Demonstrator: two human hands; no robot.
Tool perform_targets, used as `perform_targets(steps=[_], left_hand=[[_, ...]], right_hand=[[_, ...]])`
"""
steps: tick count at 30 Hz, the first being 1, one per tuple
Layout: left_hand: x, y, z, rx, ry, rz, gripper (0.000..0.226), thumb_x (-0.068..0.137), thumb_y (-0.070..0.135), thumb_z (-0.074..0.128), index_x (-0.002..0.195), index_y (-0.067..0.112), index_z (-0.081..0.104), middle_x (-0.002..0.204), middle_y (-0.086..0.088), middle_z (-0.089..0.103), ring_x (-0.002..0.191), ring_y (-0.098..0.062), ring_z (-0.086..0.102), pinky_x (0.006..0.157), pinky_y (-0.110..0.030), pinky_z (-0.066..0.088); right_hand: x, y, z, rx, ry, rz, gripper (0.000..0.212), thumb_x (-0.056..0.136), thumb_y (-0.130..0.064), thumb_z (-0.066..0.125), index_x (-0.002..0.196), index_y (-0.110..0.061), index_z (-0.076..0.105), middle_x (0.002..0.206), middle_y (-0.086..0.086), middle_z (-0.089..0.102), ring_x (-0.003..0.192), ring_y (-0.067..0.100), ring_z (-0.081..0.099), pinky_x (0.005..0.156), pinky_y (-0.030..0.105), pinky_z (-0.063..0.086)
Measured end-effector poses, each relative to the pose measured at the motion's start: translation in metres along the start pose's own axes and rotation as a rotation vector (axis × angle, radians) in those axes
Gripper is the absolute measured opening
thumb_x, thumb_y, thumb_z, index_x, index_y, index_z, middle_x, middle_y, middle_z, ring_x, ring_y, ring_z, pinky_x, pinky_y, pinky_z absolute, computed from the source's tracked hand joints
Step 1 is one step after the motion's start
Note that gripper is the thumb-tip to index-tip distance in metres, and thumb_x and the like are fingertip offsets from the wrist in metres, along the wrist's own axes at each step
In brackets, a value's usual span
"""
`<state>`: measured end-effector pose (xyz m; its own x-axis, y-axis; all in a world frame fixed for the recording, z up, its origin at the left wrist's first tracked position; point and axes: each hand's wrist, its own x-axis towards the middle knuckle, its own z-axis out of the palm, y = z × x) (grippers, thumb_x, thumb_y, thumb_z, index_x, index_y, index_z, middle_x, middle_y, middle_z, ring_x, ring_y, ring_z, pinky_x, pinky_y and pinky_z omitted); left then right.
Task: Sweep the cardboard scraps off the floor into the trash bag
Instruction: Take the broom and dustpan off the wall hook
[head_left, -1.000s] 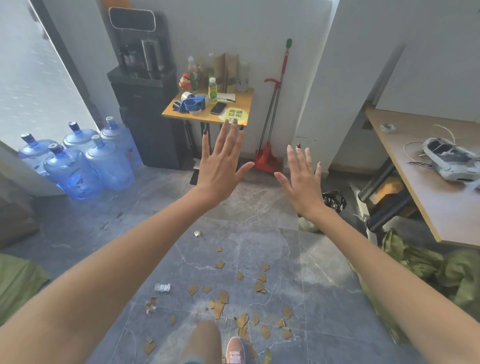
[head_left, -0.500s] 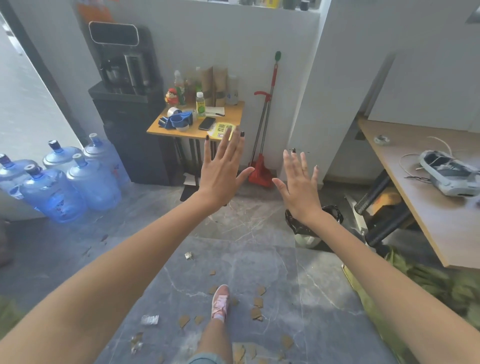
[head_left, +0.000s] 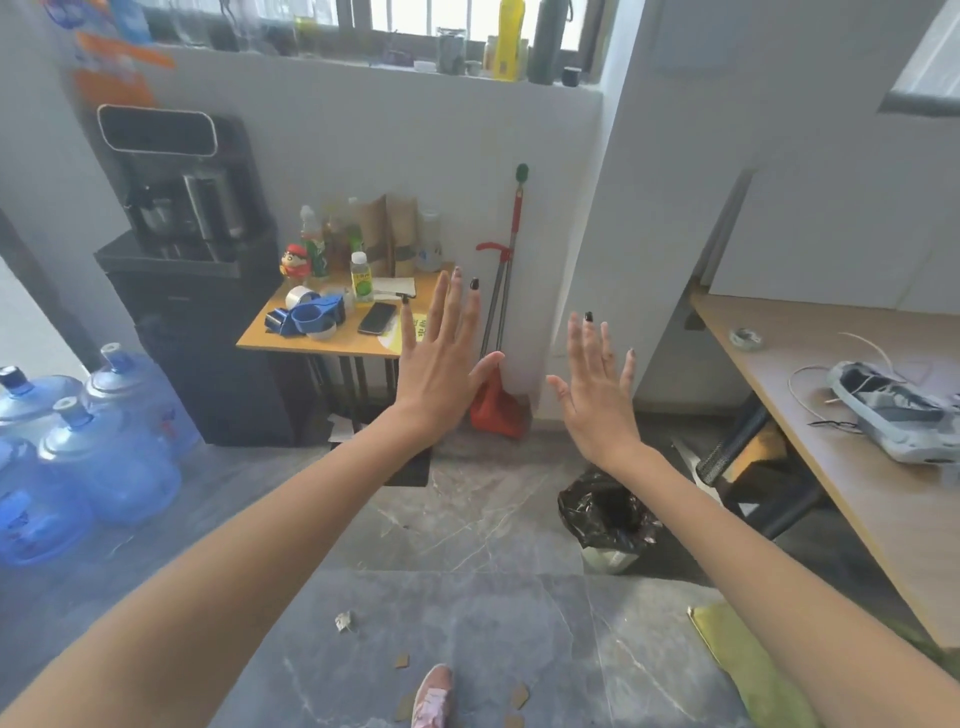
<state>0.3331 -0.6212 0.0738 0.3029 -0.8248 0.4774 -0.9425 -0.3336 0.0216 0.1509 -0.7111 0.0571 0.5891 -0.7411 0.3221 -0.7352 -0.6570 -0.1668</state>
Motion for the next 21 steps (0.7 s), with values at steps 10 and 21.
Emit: perform_targets(steps=[10,21], left_hand=[[0.128,-0.052,0.052,-0.011,-0.002,0.045,0.078,0.093,0.060,0.021,0.150,0.015,-0.008,0.158,-0.008,-0.016,0.144,-0.022,-0.017,0.116,-0.055,-0.002],[0.198,-0.068,0.091,-0.007,0.001,0.089,0.076,0.092,0.061,0.012,0.151,0.016,-0.003,0.159,-0.007,-0.012,0.145,-0.022,-0.015,0.116,-0.055,0.000]], right_hand=[[0.145,-0.009,0.025,-0.006,-0.007,0.028,0.071,0.098,-0.046,0.023,0.147,-0.023,-0.023,0.160,0.002,-0.014,0.147,0.021,-0.016,0.117,0.054,-0.006],[0.226,0.003,0.059,0.015,-0.012,0.031,0.072,0.094,-0.050,0.018,0.152,-0.021,-0.014,0.161,0.000,-0.013,0.146,0.020,-0.018,0.115,0.053,-0.009]])
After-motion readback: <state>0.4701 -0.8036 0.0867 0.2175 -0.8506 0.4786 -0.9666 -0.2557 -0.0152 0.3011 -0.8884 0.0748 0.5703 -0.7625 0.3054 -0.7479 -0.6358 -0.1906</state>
